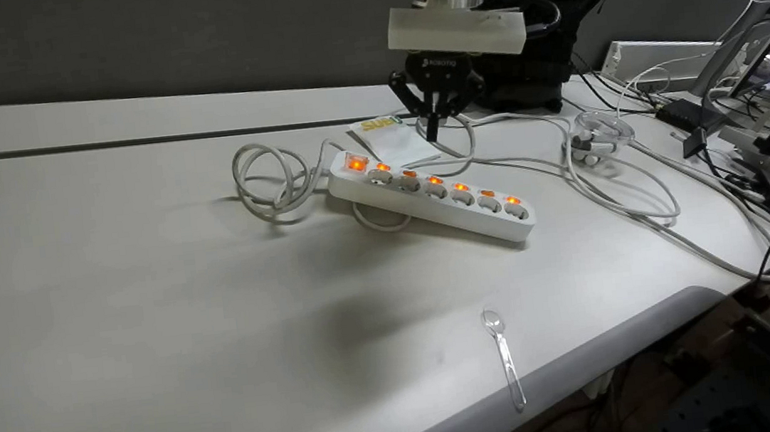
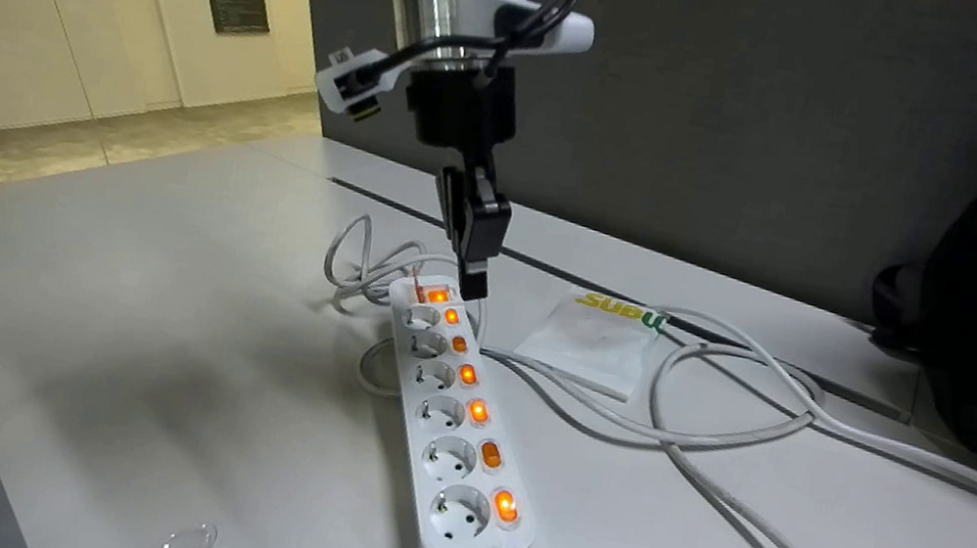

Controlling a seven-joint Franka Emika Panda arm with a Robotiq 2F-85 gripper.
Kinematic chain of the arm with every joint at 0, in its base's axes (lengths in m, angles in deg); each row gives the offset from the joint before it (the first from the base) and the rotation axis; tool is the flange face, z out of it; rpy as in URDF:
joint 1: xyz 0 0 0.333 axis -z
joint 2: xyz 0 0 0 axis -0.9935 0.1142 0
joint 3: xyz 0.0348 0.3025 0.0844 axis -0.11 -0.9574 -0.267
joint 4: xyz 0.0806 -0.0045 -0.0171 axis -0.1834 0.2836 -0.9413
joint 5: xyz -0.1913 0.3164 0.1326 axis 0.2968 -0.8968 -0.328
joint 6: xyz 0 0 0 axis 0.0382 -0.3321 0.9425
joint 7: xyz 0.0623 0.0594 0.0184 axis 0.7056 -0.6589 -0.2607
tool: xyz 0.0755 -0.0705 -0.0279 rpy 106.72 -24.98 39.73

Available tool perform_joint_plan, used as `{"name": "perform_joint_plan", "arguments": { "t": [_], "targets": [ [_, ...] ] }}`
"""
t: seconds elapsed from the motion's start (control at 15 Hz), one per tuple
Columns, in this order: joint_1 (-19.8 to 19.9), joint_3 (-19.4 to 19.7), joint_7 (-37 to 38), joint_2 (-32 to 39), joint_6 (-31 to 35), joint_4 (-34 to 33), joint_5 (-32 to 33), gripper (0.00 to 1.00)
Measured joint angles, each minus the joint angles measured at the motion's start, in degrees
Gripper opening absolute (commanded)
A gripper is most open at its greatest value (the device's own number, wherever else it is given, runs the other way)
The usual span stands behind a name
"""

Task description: Turn on the third switch from the left on the extension cord

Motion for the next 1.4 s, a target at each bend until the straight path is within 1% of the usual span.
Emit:
{"name": "perform_joint_plan", "arguments": {
  "t": [0.2,0.67,1.0,1.4],
  "targets": [
    [-1.05,1.07,1.02,0.85,0.1,0.02,0.0,0.0],
    [-1.92,2.56,3.65,2.97,0.43,0.02,-0.03,0.0],
    [-2.12,2.78,4.23,4.41,0.64,-0.26,-1.06,0.0],
    [-2.85,2.77,4.27,5.69,0.64,-2.46,-2.58,0.0]
  ]
}}
